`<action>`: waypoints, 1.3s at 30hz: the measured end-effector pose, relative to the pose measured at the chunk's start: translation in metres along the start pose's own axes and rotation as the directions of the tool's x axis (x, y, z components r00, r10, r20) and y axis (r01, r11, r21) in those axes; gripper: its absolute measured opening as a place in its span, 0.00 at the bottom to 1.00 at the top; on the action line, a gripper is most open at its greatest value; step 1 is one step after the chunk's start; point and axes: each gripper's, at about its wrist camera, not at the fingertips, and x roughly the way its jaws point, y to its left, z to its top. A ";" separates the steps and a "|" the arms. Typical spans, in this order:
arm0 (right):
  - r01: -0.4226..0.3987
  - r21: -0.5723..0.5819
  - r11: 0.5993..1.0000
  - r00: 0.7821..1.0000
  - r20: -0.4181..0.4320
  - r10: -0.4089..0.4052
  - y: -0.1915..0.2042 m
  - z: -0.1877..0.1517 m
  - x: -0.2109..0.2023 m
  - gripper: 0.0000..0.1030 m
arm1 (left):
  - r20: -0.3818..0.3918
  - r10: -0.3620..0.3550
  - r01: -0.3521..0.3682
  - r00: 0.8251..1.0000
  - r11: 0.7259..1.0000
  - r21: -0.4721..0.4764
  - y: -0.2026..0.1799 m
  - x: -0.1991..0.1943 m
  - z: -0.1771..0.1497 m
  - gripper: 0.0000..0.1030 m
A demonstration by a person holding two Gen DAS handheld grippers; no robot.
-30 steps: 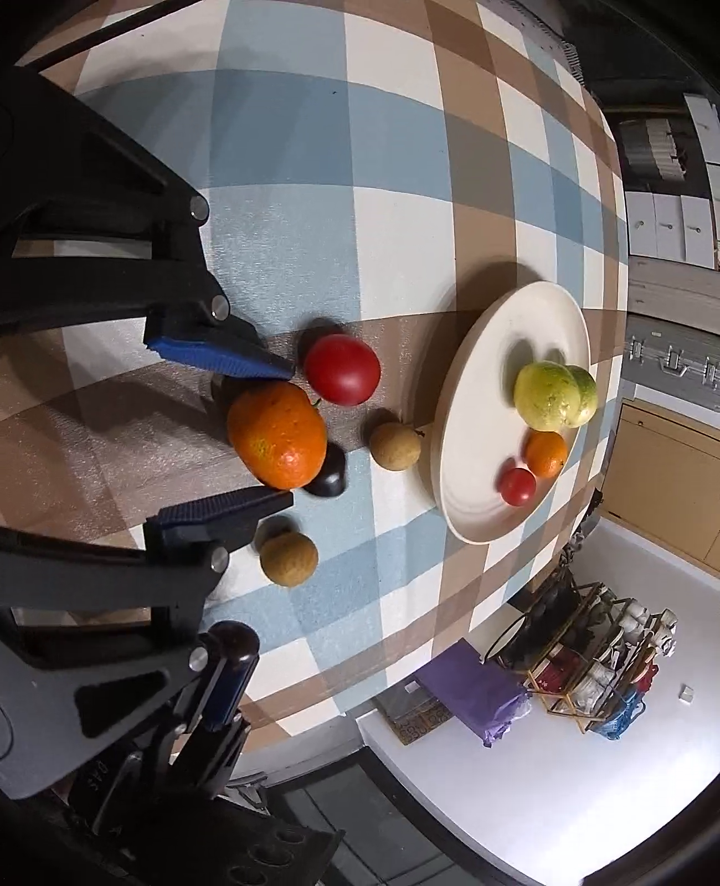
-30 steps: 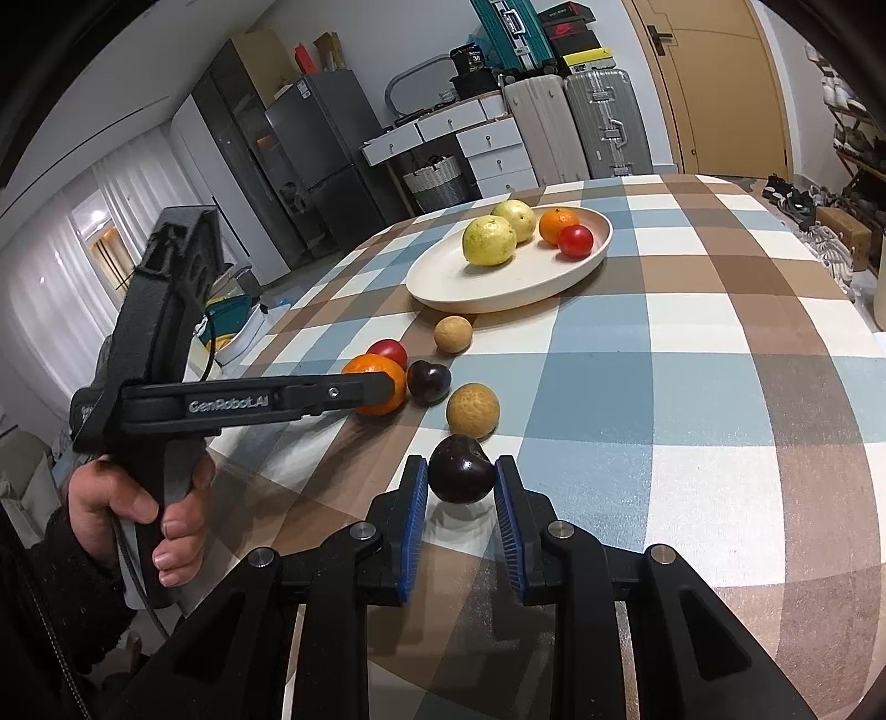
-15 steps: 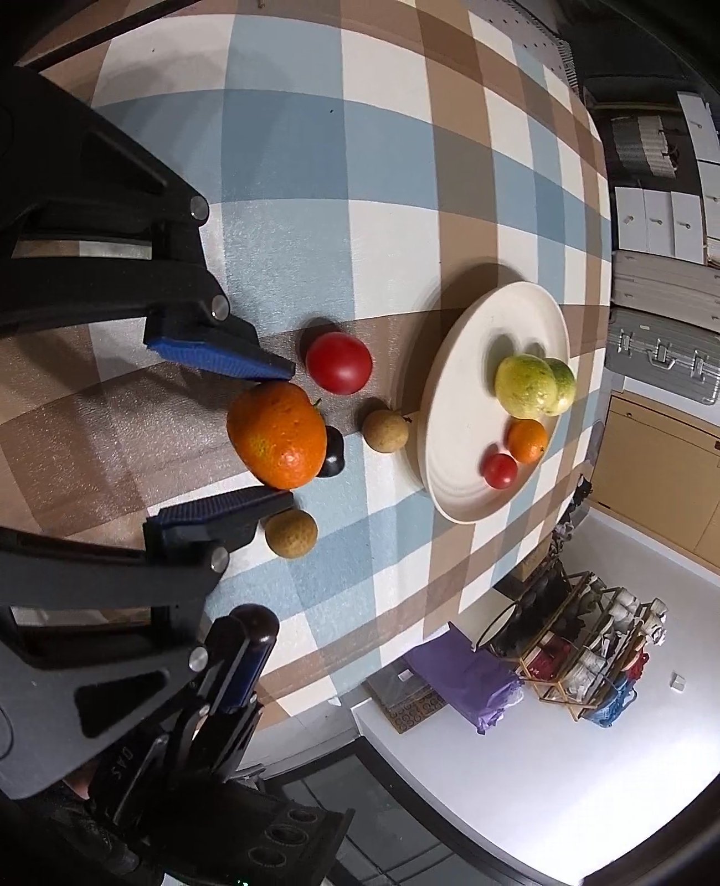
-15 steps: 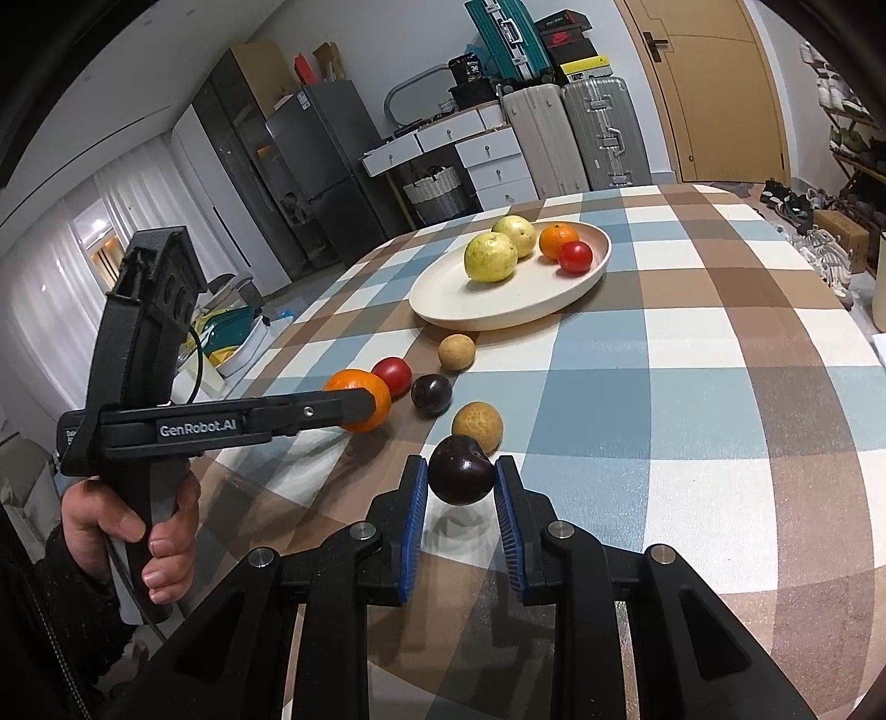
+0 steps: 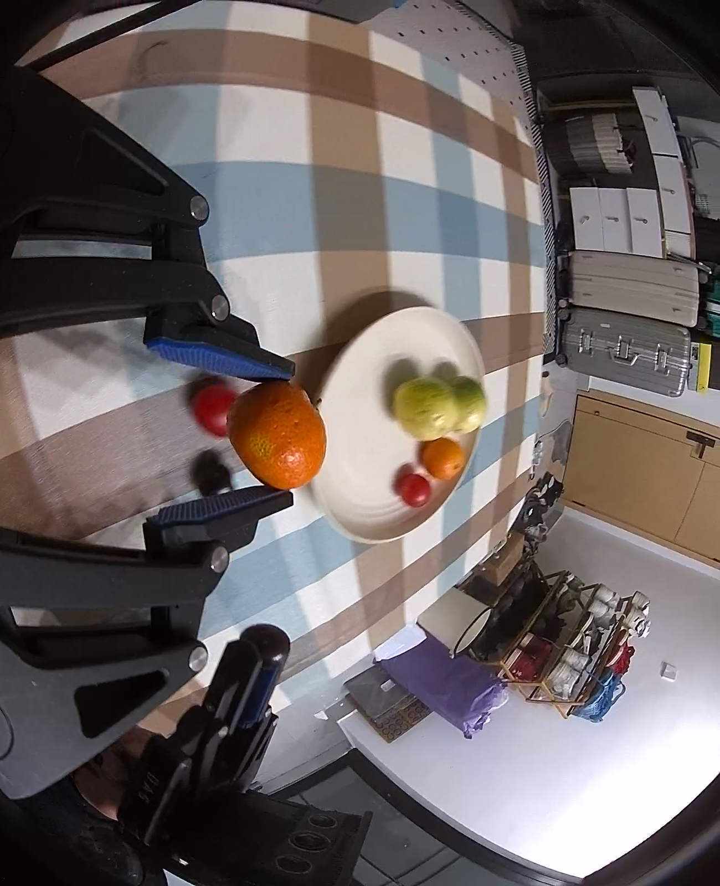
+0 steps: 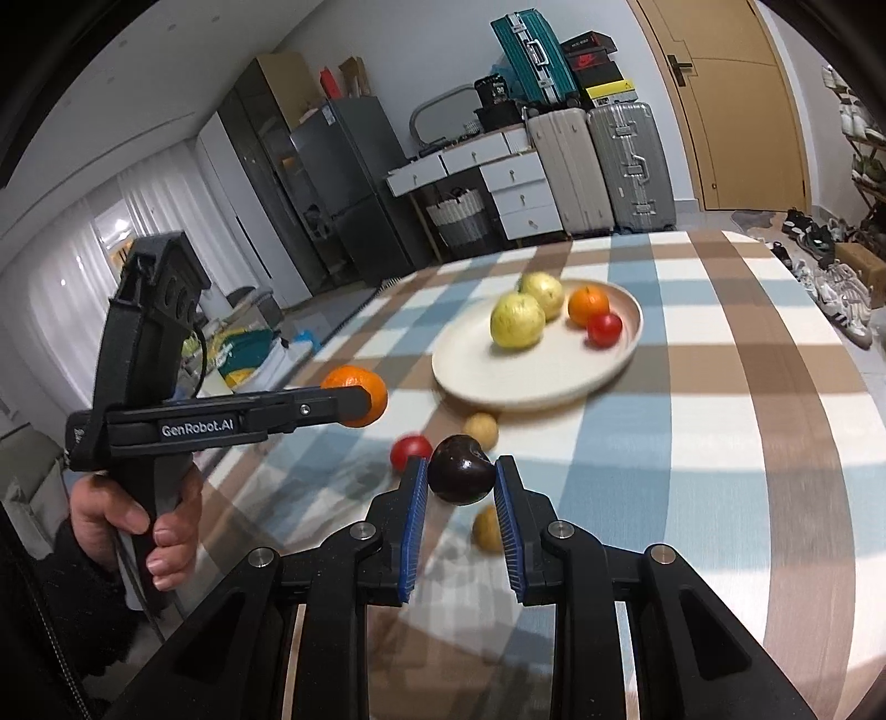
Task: Organize fruits
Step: 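Carry the orange and dark plum over the white plate with both tools, then open both tools to set the orange and plum on the plate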
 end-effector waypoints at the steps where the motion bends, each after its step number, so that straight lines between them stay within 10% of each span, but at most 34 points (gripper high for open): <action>1: -0.004 0.004 1.000 1.000 0.004 0.004 -0.002 0.005 0.002 0.24 | 0.003 0.009 -0.009 1.000 1.000 0.005 0.001 0.002 0.005 0.35; 23: 0.001 0.041 0.999 1.000 -0.005 -0.001 -0.053 0.102 0.082 0.24 | -0.017 0.032 -0.031 0.999 0.999 0.021 0.040 0.087 0.117 0.35; 39: 0.057 0.035 0.998 0.996 -0.066 -0.055 -0.071 0.117 0.125 0.24 | -0.067 0.024 -0.023 0.997 1.000 0.014 0.059 0.132 0.137 0.35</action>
